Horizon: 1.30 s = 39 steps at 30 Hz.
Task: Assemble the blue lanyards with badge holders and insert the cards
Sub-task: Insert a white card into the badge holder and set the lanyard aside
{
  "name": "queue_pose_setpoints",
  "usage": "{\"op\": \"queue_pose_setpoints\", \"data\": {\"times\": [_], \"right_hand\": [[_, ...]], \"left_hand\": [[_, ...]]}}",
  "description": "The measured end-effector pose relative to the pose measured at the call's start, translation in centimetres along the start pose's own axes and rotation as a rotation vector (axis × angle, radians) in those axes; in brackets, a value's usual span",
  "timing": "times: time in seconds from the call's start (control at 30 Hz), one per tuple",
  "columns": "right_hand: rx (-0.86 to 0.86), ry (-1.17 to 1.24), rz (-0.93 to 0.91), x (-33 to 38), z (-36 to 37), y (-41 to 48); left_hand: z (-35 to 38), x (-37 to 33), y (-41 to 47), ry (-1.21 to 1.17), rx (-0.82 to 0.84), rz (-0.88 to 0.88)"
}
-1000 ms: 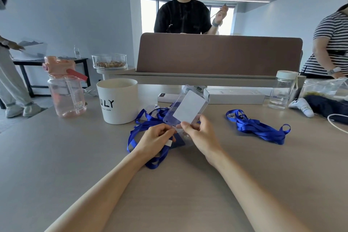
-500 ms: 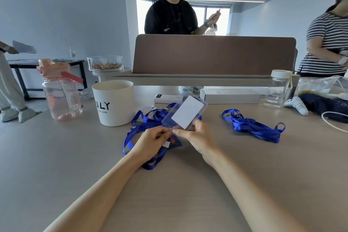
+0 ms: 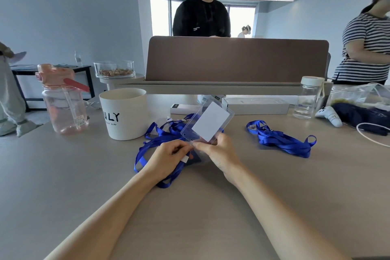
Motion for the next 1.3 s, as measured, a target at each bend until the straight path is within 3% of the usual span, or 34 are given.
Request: {"op": "queue_pose_setpoints", "data": {"times": [0.4, 0.7, 0.83, 0.97, 1.07, 1.3], "right_hand": [[-0.047, 0.049, 0.017, -0.8, 0.8, 0.4], [-0.095, 0.086, 0.029, -0.8, 0.3, -0.3], [-0.223, 0.069, 0.033, 0.1, -0.9, -1.7], [-0.326, 0.157, 0.095, 0.8, -3.5, -4.7], [-0.295, 0.164, 0.136, 1.7, -6.5, -7.8], [-0.404, 0.152, 0.145, 6.2, -17.8, -14.4]], "left_hand": [[-0.5, -0.3, -0.1, 0.054, -0.158, -0.011], [0.1, -0.3, 0.1, 0.092, -0.131, 0.001], [0.2, -0.4, -0.2, 0.107, -0.123, -0.003], [0.4, -1.1, -1.0, 0.234, -0.119, -0.034], [2.1, -3.5, -2.4, 0.439, -0.081, -0.024], [9.8, -14.6, -5.3, 0.186, 0.088, 0.047]]}}
Point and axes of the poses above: each hand's wrist, its own y-axis towards the middle knuckle, its own z-axis out of the palm, x = y × z, the point moved 7 cm from there along y, towards the middle knuckle, and after that the axes turned 10 degrees about -z, right-handed, at the moved point
